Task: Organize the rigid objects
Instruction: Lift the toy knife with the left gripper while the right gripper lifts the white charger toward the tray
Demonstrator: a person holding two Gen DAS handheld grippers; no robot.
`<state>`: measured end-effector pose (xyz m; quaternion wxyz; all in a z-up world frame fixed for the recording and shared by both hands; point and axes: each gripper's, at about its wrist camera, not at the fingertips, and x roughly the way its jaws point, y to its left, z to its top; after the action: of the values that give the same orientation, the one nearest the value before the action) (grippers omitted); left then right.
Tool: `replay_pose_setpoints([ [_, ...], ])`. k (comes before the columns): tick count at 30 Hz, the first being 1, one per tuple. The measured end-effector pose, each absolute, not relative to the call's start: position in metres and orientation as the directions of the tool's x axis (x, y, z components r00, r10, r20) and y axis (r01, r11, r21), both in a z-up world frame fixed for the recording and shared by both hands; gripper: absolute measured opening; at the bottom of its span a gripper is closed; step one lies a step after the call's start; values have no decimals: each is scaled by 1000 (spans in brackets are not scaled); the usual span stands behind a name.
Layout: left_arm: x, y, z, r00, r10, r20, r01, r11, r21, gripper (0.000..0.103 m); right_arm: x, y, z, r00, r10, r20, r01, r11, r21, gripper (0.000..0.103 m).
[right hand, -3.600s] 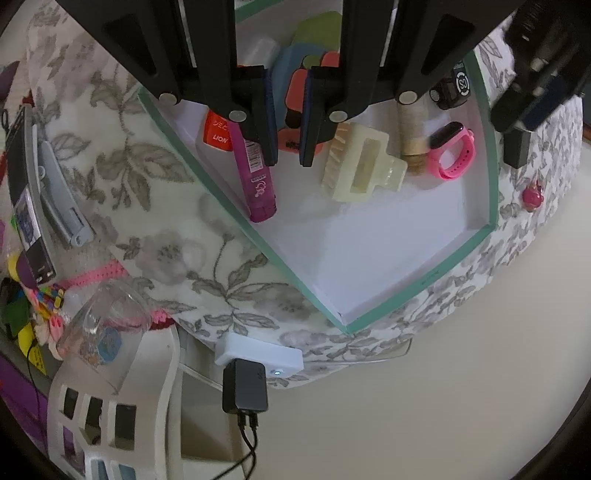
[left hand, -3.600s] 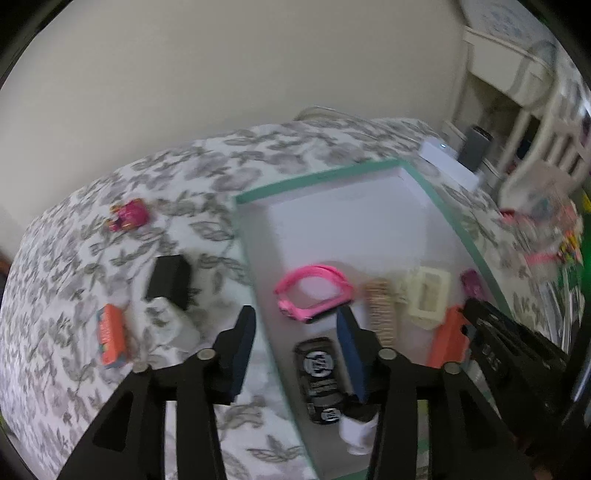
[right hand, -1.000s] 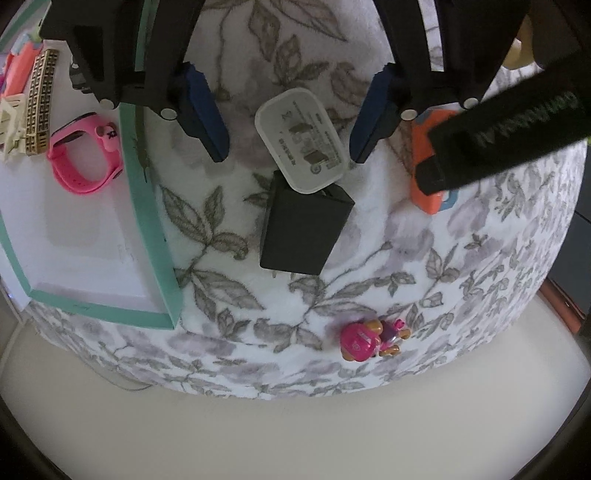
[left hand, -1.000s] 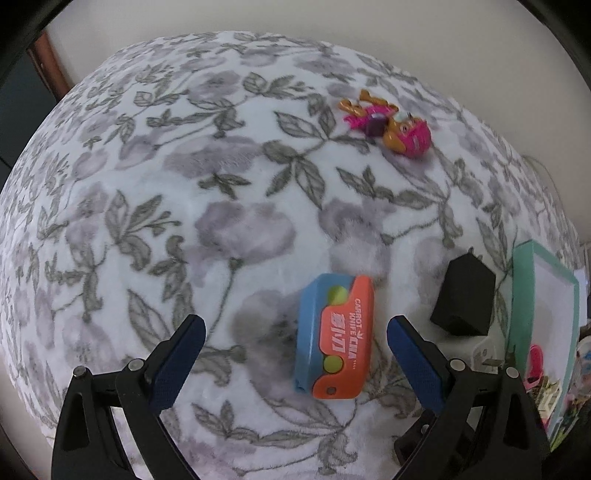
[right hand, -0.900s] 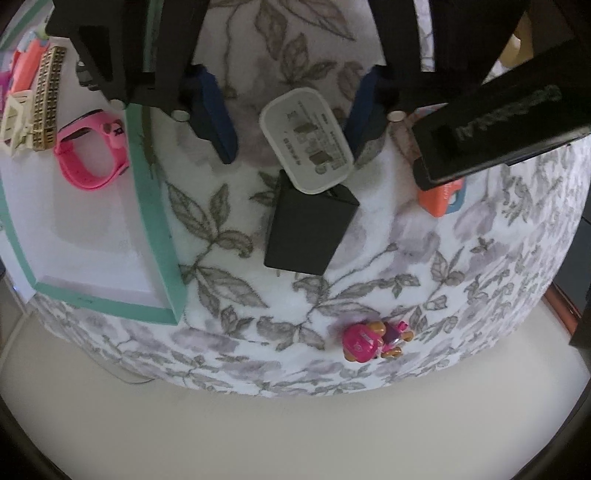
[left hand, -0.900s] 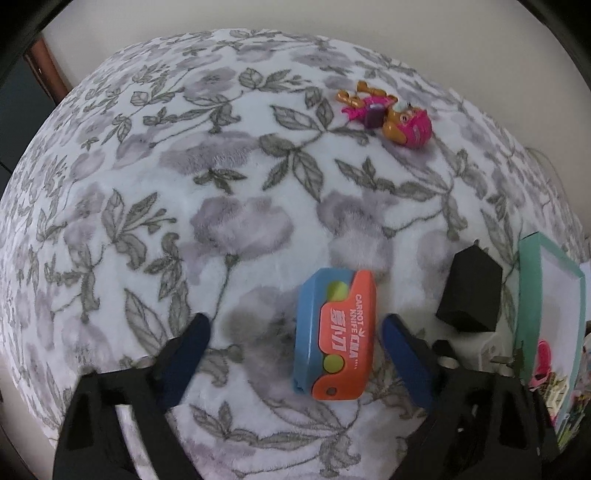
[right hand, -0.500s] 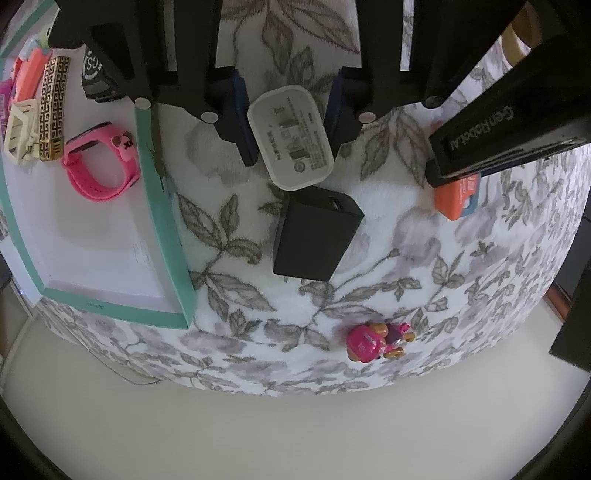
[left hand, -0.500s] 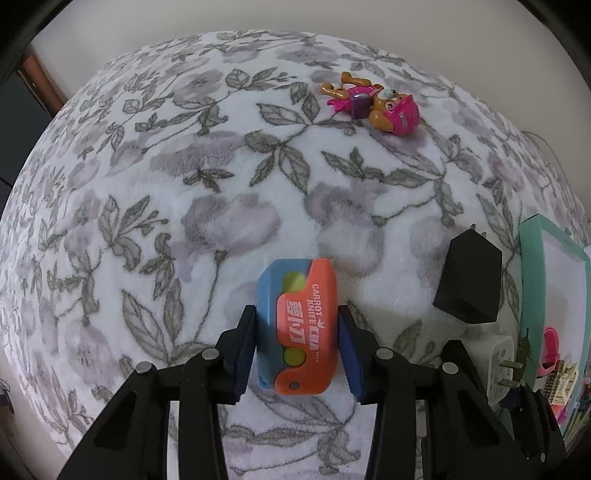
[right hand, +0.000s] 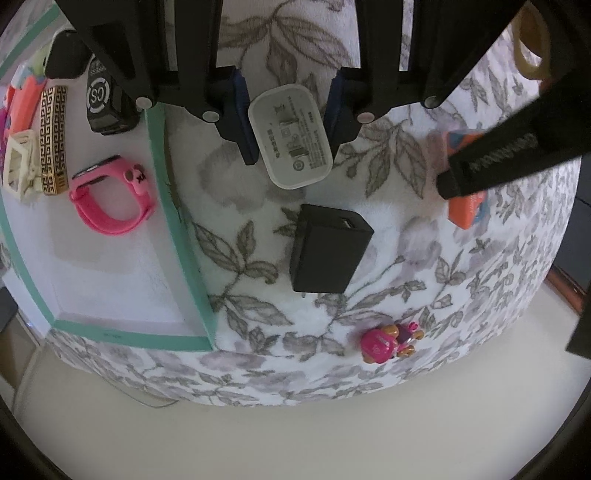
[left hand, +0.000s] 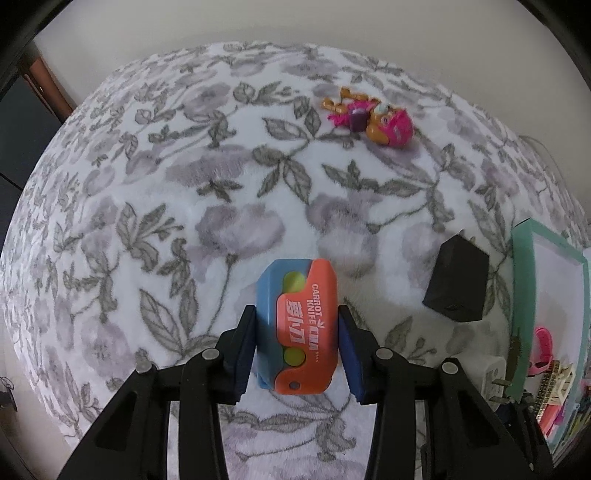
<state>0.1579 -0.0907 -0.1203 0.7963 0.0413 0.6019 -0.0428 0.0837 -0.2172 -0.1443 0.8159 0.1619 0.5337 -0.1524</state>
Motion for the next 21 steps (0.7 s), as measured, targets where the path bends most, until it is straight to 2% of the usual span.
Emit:
replay_pose_setpoints([
  [7, 155, -90, -96, 315, -44, -948, 112, 994, -9, 44, 79, -229, -122, 417, -89, -905, 447, 887, 119, 36],
  [21, 140, -97, -30, 448, -125, -885, 151, 987, -63, 44, 50, -274, -25, 577, -197, -793, 483, 865, 137, 36],
])
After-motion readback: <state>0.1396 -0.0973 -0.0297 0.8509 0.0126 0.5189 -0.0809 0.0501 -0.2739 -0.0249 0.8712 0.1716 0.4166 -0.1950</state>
